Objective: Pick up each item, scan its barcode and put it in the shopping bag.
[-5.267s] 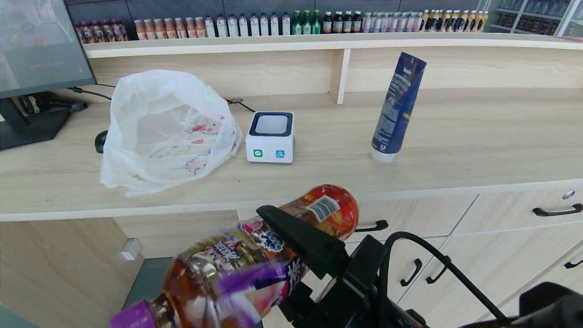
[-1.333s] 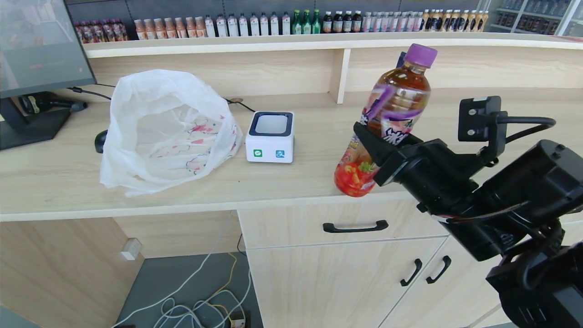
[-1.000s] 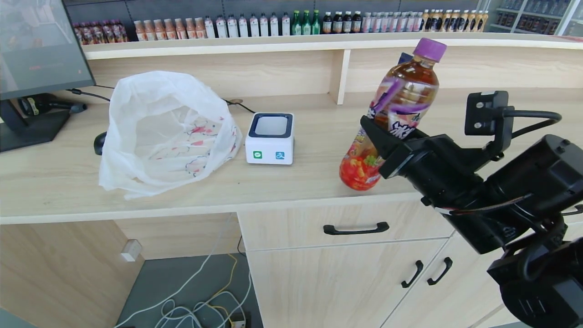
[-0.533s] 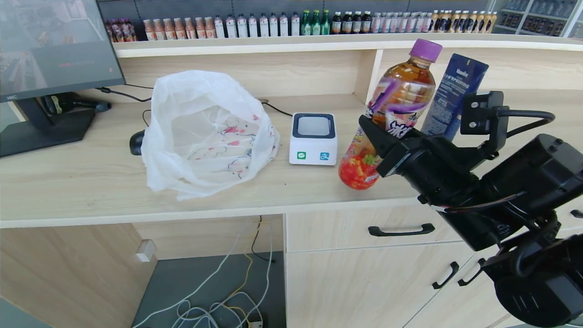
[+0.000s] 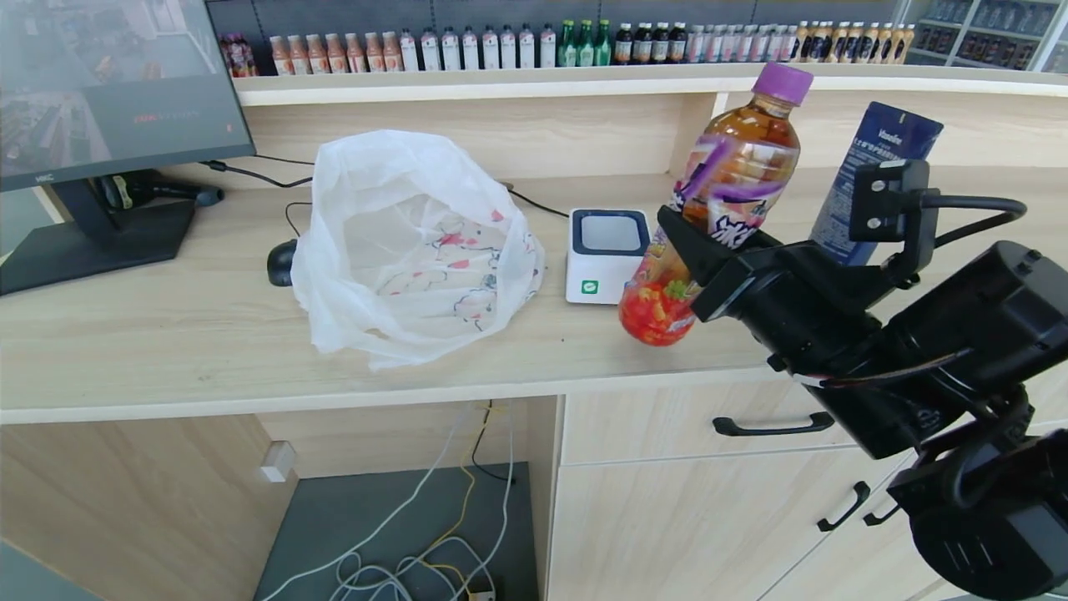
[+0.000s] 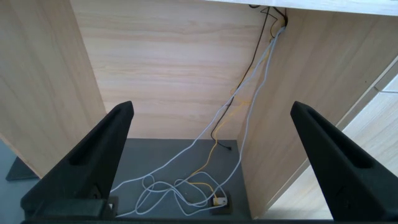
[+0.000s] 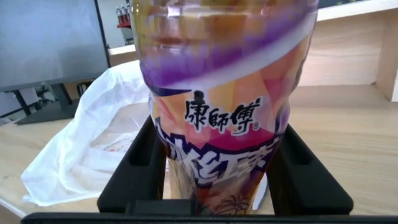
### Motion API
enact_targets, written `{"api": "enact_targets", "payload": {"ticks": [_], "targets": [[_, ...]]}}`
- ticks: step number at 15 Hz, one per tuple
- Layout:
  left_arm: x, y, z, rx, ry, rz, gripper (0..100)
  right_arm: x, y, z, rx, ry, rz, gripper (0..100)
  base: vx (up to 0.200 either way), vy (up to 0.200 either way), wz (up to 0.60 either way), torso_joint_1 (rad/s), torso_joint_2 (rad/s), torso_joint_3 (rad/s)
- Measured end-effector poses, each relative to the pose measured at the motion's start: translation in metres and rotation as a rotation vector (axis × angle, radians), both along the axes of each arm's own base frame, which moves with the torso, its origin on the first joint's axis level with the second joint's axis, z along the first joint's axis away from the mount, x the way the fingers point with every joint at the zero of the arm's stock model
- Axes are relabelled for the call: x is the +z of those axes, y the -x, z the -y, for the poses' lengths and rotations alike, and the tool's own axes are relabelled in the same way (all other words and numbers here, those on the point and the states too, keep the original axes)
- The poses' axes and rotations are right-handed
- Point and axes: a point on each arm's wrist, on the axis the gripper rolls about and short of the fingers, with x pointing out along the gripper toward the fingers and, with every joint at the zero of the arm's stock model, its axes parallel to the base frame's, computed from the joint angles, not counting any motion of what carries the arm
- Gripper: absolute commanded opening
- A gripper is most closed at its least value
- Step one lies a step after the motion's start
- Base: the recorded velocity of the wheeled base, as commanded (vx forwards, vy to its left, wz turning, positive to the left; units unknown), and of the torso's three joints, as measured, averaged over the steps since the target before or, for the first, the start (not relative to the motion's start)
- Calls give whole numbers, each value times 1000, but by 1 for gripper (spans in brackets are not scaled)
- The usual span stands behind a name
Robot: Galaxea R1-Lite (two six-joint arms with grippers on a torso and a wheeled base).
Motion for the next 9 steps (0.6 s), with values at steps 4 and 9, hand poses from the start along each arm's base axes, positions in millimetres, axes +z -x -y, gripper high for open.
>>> {"api": "enact_targets", "payload": {"ticks": [4,9], "targets": [[0,0,0,0,0,0,100,7,-1,-2,23,-44,3,0,0,0,0,0,0,0],[0,0,0,0,0,0,100,30,-20,-18,54,-87,-39,0,0,0,0,0,0,0]]}}
